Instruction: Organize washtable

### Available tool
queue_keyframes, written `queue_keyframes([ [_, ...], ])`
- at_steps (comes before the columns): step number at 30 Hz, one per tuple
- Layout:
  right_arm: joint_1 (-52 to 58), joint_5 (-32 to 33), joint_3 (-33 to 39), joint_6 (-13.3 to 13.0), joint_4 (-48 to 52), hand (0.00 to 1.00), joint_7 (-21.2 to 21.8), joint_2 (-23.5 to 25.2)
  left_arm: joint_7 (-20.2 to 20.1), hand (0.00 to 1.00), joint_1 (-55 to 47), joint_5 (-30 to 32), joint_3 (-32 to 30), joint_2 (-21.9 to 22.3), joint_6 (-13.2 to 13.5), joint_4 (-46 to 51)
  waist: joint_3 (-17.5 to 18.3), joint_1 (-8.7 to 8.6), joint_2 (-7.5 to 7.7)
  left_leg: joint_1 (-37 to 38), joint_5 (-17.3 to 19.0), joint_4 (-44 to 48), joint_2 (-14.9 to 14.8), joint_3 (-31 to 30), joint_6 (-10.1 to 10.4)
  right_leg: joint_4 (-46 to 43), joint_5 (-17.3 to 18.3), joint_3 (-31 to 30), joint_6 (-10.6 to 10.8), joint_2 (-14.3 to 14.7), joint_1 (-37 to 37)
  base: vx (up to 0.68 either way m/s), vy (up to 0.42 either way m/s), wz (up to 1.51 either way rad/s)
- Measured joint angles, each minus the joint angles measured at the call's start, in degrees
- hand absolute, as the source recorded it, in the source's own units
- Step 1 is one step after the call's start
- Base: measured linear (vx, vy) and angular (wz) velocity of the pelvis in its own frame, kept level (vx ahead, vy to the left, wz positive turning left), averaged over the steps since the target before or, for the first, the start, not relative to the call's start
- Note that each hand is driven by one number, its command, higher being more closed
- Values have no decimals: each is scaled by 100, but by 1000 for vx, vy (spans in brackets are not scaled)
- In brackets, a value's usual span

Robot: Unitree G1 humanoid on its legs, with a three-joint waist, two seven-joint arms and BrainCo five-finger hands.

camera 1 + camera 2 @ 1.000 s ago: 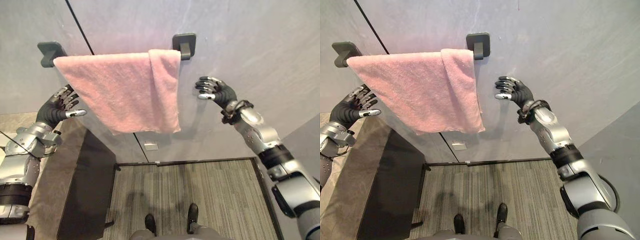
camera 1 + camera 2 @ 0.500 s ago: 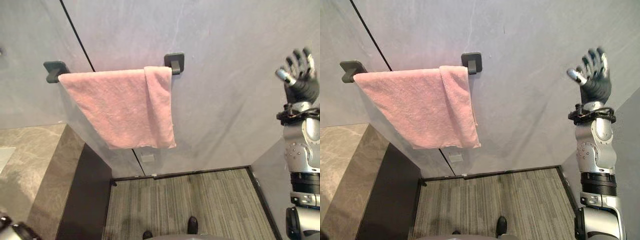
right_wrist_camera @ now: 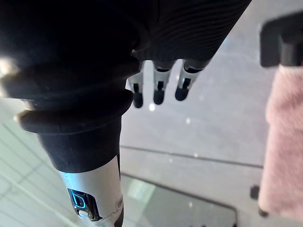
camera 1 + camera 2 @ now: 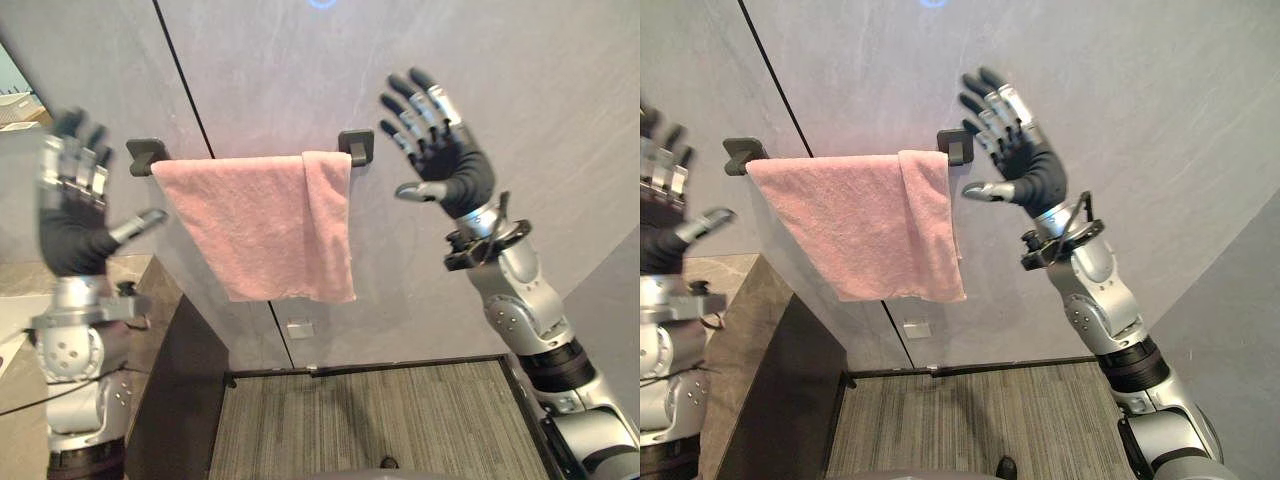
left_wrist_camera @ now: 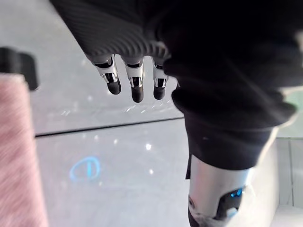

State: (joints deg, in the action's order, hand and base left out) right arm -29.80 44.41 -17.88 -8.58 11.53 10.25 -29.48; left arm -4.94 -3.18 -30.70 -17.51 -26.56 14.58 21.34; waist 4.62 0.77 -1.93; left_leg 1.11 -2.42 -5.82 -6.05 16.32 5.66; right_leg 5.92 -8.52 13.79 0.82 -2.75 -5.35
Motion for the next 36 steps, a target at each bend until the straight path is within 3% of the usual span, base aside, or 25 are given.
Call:
queue_keyframes([
  [4,-254,-1,-720,30,-343,0,200,-8,-527,0,-142,-656,378,-100,-86,-13,-4,23,5,-23,-21,1,7,-69,-26,-21,-6,34,-10,-15,14,52,15,10],
  [7,-257,-3,-1397,135,-544,0,477,-15,-1169,0,-591,-1040,755,-718,-330,-89,-19,29,17,-29,-20,0,15,-67,-25,-20,-15,33,-23,-23,12,47,26,2],
  [10,-256,-4,-1727,253,-703,0,651,-31,-1625,0,-705,-1273,847,-972,-476,-326,-74,41,29,-45,-18,-1,16,-67,-26,-20,34,32,36,-24,0,13,6,0],
  [16,-253,-5,-1899,274,-865,0,725,-5,-1631,0,-650,-1395,856,-995,-536,-849,-226,73,33,-221,-3,-3,8,-70,-6,-19,53,33,47,-17,-125,10,1,0],
  [20,-252,-147,-1904,285,-1349,0,688,334,-1596,0,-335,-1395,939,-994,-559,-1264,-261,176,17,-254,-22,-1,-2,-78,-24,-22,-12,46,-38,-4,-199,66,11,0],
  [29,-337,-339,-1904,293,-1708,0,570,903,-1323,0,356,-1392,952,-961,-566,-1956,-430,168,27,-464,-27,-1,11,-123,-30,-22,-22,93,-49,-21,-390,25,14,4],
  [36,-1011,-464,-1890,351,-2209,0,257,1095,-1188,0,1132,-1386,1451,-936,-672,-2632,-749,169,13,-676,-40,35,6,-73,-20,-21,-95,27,-109,-12,-626,17,18,-4],
])
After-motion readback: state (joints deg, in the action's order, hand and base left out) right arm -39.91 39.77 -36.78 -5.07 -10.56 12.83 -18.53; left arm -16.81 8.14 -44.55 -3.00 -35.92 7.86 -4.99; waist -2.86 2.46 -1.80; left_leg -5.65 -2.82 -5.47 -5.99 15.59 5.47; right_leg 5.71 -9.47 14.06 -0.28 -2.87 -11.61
